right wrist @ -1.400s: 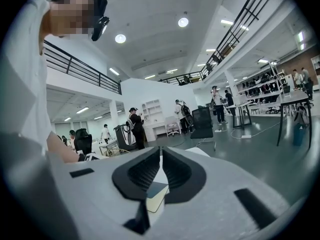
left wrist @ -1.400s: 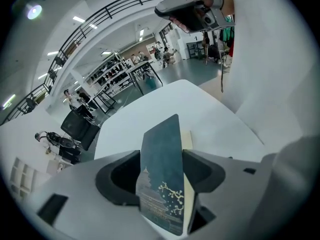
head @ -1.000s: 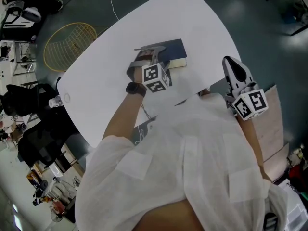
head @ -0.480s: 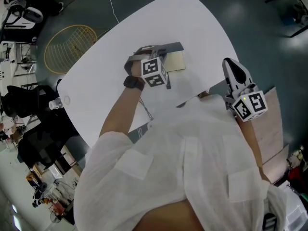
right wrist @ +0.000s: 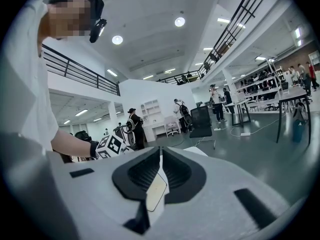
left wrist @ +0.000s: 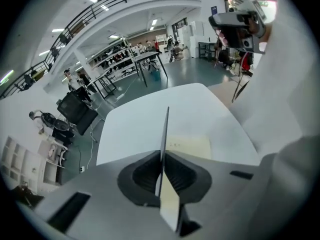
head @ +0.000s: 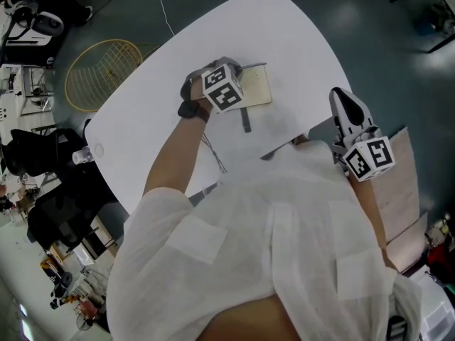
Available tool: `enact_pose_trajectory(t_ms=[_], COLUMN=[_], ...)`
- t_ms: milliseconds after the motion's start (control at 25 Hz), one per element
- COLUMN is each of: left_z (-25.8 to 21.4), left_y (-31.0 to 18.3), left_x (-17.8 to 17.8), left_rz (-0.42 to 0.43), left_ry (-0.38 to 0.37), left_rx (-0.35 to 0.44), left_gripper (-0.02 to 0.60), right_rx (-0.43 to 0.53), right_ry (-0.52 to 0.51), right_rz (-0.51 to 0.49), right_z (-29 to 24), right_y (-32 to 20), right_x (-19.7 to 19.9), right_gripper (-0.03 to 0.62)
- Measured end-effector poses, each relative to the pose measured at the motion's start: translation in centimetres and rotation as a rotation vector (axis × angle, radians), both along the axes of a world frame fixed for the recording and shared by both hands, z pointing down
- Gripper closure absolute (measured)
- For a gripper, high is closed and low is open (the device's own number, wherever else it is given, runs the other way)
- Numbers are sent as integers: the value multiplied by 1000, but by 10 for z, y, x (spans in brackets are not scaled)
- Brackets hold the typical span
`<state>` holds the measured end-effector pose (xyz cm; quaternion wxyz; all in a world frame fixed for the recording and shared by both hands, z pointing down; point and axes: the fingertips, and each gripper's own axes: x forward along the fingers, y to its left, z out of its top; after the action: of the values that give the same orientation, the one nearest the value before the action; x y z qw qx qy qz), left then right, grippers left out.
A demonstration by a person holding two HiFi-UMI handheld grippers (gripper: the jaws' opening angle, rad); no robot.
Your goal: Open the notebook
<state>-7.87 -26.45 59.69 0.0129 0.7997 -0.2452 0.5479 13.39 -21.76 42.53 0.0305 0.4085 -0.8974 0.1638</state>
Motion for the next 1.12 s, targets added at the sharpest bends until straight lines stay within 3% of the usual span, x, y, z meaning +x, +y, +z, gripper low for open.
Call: enact_pose_trajectory(t_ms=[200,400,920,1040,1120], left_z=[-5,-3,-2,1,5], left_y=[-11,-30,-64,-75,-81], left_x=[-1,-10,-22,-26,-28], left_rz=[-64,45,46,38,29], left_ry=[1,-106,-17,2,12], left_rx=[-26,48,-26,-20,-19], left_gripper=[557,557,544,513,453], right_rx=[-2,-4,-11,-7,-5], right_ry=[-2,3,46,63,72], right_rz=[-13,-25,-79,-97,-106], right_z=[-3,0,-5,-9,-11], right_y=[0,1,-22,-30,-36], right_x=[-2,-9,-28,-37,-41], right_gripper=[576,576,576,576,576])
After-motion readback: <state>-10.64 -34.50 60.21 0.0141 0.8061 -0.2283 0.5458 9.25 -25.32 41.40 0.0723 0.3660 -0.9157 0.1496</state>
